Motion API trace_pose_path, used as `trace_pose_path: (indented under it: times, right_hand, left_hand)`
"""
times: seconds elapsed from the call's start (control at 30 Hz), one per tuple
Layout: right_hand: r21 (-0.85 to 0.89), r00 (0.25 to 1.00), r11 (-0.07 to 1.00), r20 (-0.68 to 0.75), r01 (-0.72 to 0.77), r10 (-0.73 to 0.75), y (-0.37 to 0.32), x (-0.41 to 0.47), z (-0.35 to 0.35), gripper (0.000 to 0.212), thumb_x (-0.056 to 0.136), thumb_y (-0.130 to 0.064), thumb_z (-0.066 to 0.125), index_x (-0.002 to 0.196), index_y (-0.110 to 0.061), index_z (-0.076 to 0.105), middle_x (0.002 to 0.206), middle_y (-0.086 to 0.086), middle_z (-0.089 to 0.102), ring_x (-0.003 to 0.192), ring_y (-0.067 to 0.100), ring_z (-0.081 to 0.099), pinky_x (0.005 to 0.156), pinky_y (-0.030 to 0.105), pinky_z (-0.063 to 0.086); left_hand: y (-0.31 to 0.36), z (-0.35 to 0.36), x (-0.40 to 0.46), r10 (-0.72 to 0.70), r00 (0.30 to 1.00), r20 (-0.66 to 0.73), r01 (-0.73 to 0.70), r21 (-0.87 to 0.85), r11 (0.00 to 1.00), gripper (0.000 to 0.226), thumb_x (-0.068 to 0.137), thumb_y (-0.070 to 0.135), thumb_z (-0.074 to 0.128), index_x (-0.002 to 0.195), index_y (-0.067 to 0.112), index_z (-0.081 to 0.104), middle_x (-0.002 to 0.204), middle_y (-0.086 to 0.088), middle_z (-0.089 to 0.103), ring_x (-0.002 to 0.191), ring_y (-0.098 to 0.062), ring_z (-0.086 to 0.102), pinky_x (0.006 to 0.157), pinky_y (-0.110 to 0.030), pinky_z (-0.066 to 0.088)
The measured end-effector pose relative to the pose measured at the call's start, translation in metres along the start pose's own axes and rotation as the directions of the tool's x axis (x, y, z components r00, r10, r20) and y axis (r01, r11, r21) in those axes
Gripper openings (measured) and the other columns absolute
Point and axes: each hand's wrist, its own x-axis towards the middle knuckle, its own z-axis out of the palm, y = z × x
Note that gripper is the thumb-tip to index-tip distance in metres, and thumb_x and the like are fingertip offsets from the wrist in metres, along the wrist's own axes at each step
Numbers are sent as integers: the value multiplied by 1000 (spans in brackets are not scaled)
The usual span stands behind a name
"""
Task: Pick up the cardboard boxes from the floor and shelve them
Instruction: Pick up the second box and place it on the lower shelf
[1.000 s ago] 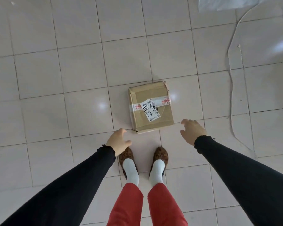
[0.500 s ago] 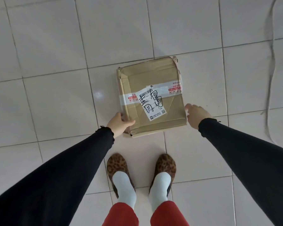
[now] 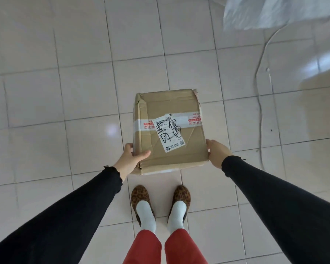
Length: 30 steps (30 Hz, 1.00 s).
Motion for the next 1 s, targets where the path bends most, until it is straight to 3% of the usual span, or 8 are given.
trace_pose_path:
  times: [0.07,0.17,0.3,0.47,0.57,0.63,0.8,1.0]
  right_hand:
    - [-21,999,999,-39,24,-25,-26,-33,-39,34,90,-8,38,118,-17,56,120,4,58,99,31,61,88,43,53]
    - [-35,991,998,-126,51,-55,-85,-114,-127,30,91,-10,43,117,-16,58,116,5,60,99,30,62,87,41,53]
    - [-56,952,987,-261,151,-160,-157,-208,-250,32,89,-12,44,116,-20,59,113,3,63,97,29,64,86,43,56]
    - [-186,823,943,-462,275,-331,-248,-333,-385,35,92,-7,46,124,-16,58,117,5,64,98,29,63,74,32,45]
    - [-221,728,925,-571,308,-379,-287,-388,-448,37,93,-10,47,129,-13,56,121,12,65,109,34,62,87,38,50]
    - [-231,671,917,-627,324,-395,-305,-412,-482,38,92,-10,49,129,-13,56,120,11,64,110,33,62,92,41,51]
    - [-326,539,887,-706,328,-459,-332,-426,-549,32,91,-11,48,121,-18,58,116,4,68,101,29,65,84,42,55]
    - [-368,480,878,-736,307,-477,-339,-395,-618,28,92,-18,48,118,-20,58,118,3,63,101,27,63,77,35,50]
  left_hand:
    - [35,-17,-42,56,998,-14,-56,-28,998,73,85,46,77,141,22,37,126,-4,63,110,-20,64,78,-35,54]
    - [113,-57,-149,169,984,-55,-173,-68,983,74,83,50,78,141,26,37,127,-6,64,113,-29,68,64,-35,56]
    - [217,-109,-275,356,930,-97,-363,-75,929,66,85,48,76,135,26,40,122,-4,67,103,-24,71,66,-38,57]
    - [322,-163,-408,579,791,-199,-604,-103,790,59,86,50,74,131,25,44,120,-5,66,86,-18,64,59,-30,48]
    - [373,-189,-463,662,703,-259,-706,-136,696,56,77,55,80,120,35,50,127,-3,66,108,-24,65,84,-43,52]
    - [403,-201,-489,699,665,-263,-744,-158,649,74,68,61,84,127,33,49,131,-4,65,119,-30,63,89,-51,53]
    - [472,-219,-520,760,601,-247,-798,-227,558,69,63,59,84,119,38,51,129,1,65,123,-27,61,107,-59,47]
    - [553,-228,-501,772,589,-239,-806,-249,538,79,50,65,91,115,40,53,132,-2,66,127,-28,60,112,-59,42]
